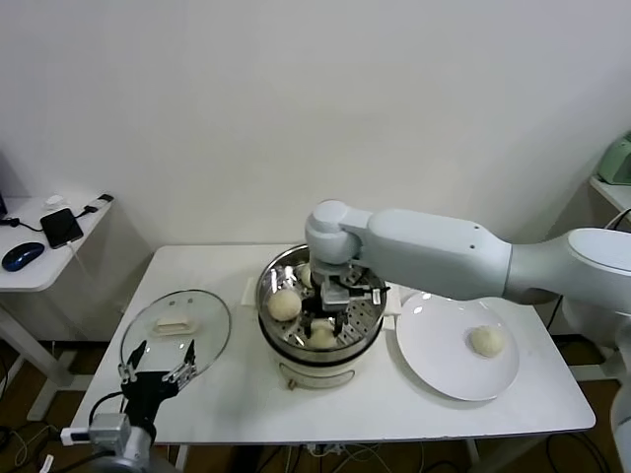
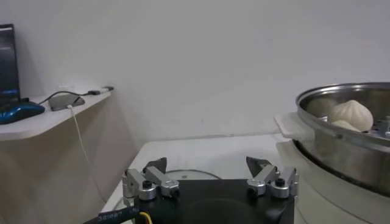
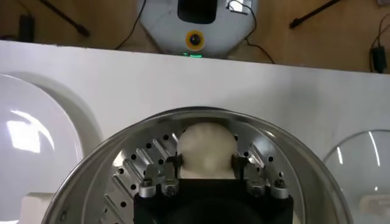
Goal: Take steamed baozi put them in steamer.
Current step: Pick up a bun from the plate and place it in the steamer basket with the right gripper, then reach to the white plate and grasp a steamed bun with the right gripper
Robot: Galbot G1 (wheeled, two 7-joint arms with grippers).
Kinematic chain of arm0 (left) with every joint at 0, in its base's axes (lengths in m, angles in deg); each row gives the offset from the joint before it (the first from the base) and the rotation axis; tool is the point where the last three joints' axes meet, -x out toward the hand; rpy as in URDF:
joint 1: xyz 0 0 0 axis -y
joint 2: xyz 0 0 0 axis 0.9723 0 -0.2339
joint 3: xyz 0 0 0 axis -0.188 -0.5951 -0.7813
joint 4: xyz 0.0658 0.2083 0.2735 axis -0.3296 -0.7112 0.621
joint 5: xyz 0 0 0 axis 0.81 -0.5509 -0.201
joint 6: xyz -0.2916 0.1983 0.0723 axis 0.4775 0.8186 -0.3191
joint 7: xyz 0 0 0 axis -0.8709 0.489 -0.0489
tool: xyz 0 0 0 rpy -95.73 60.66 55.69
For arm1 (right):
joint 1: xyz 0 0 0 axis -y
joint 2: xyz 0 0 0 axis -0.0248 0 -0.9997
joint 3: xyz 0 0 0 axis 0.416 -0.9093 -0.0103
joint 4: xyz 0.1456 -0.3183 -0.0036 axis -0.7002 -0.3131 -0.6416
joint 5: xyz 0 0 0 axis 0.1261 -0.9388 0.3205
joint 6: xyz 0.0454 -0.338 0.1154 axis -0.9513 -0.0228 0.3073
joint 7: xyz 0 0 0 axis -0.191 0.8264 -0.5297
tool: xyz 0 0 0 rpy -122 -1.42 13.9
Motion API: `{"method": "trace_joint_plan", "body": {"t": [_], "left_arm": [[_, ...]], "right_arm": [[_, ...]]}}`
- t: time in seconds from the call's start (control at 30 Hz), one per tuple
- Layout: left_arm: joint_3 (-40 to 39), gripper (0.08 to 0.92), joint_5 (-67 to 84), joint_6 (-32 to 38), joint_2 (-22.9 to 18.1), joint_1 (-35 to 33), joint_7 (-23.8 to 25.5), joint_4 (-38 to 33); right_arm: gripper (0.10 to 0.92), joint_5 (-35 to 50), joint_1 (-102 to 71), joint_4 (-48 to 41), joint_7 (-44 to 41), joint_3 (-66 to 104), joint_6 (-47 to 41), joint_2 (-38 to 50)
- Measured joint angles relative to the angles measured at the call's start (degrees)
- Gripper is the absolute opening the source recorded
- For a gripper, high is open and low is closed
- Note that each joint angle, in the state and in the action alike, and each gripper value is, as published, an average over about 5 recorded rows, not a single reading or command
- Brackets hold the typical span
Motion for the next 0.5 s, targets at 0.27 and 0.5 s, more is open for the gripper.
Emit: {"method": "trace_joint_plan", "body": {"t": [0.27, 0.5], "left_arm": [[-0.40, 0.823, -0.02, -0.03, 0.00, -0.01, -0.04, -0.28], [-0.66, 0.823, -0.15, -0.09, 0.00, 0.30, 0.05, 0.08]], "right_arm": [[0.822, 7.38, 2.72, 2.80, 0.42, 2.32, -18.65, 4.66], [0.823, 14.69, 3.39, 3.72, 2.76, 5.07, -37.79, 10.58]]}}
